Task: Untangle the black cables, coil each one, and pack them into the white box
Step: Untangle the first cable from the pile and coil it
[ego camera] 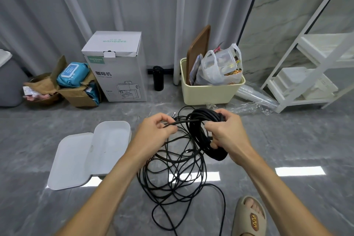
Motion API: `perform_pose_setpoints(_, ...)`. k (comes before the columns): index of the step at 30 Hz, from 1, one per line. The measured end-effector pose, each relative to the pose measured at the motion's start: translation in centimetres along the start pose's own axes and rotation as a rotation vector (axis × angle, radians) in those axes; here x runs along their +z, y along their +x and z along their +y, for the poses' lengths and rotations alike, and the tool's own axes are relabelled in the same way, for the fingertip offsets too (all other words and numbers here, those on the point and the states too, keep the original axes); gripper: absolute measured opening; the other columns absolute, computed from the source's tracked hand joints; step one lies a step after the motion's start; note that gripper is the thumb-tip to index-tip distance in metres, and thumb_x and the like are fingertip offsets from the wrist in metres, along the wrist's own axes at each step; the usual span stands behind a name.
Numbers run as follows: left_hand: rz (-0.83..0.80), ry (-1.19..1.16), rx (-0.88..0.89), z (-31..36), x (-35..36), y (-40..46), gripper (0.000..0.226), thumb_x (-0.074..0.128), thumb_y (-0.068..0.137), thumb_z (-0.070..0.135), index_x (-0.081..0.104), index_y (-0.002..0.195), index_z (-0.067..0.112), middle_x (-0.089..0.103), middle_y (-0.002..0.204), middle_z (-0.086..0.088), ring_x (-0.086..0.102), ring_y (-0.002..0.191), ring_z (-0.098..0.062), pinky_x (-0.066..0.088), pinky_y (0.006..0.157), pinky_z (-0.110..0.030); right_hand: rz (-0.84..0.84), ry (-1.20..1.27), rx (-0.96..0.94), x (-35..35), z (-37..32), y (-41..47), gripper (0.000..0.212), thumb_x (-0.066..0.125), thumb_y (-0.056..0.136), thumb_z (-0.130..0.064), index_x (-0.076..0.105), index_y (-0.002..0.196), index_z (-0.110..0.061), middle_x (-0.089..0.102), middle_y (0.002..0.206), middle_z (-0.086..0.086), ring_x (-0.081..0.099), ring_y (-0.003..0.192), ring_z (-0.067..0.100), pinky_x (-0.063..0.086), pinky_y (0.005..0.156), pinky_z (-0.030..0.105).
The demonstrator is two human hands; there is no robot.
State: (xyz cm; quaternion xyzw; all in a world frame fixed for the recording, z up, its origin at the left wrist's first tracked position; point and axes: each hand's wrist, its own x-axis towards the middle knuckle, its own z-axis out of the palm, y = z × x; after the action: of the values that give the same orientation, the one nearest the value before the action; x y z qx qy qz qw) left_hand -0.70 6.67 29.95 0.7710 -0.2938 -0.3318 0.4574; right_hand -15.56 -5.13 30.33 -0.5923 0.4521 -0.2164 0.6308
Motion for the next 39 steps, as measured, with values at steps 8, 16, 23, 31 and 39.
perform_pose_setpoints(8, -0.057, -0.256, -0.184, -0.4, -0.7, -0.2, 0.034, 0.074, 0.083, 0.044, 0.073, 0.094, 0.012, 0.049, 0.049, 0.007, 0.052, 0.047, -0.01, 0.051, 0.067, -0.028, 0.047, 0.11, 0.015, -0.6, -0.5, 0.2, 0.022, 0.056, 0.084, 0.01, 0.049, 0.08, -0.011, 0.028, 0.042, -0.007, 0.019, 0.037, 0.012, 0.026, 0.043, 0.026)
perform_pose_setpoints(16, 0.048, -0.123, -0.104, -0.8, -1.0, 0.1, 0.024, 0.074, 0.081, 0.049, 0.076, 0.083, 0.025, 0.063, 0.063, 0.014, 0.059, 0.063, -0.01, 0.05, 0.075, -0.026, 0.086, 0.121, 0.019, -1.1, -0.4, 0.4, 0.021, 0.055, 0.084, 0.009, 0.049, 0.083, -0.011, 0.027, 0.044, -0.005, 0.019, 0.038, 0.013, 0.027, 0.043, 0.025)
perform_pose_setpoints(23, 0.119, -0.037, -0.153, -0.7, -1.4, 0.0, 0.04, 0.068, 0.079, 0.064, 0.071, 0.074, 0.024, 0.062, 0.054, 0.009, 0.063, 0.06, -0.009, 0.048, 0.058, -0.024, 0.114, 0.139, -0.007, -1.9, -0.7, 0.3, 0.02, 0.056, 0.086, 0.009, 0.05, 0.087, -0.01, 0.028, 0.043, -0.006, 0.022, 0.036, 0.011, 0.027, 0.041, 0.025)
perform_pose_setpoints(31, 0.178, 0.262, -0.053, -0.5, -1.0, -0.3, 0.046, 0.063, 0.081, 0.066, 0.07, 0.07, 0.022, 0.045, 0.042, 0.014, 0.045, 0.052, -0.01, 0.03, 0.056, -0.027, 0.12, 0.172, 0.0, -2.7, -0.8, 0.3, 0.021, 0.051, 0.085, 0.011, 0.047, 0.087, -0.01, 0.023, 0.047, -0.005, 0.018, 0.038, 0.011, 0.026, 0.04, 0.024)
perform_pose_setpoints(39, -0.063, -0.004, 0.092, -0.4, -0.4, -0.4, 0.007, 0.076, 0.084, 0.034, 0.072, 0.081, 0.028, 0.056, 0.063, 0.008, 0.047, 0.059, -0.004, 0.036, 0.063, -0.023, 0.022, 0.276, 0.06, -2.1, -0.8, -0.2, 0.037, 0.045, 0.083, 0.014, 0.035, 0.067, -0.018, 0.015, 0.048, -0.005, 0.012, 0.037, 0.009, 0.023, 0.039, 0.021)
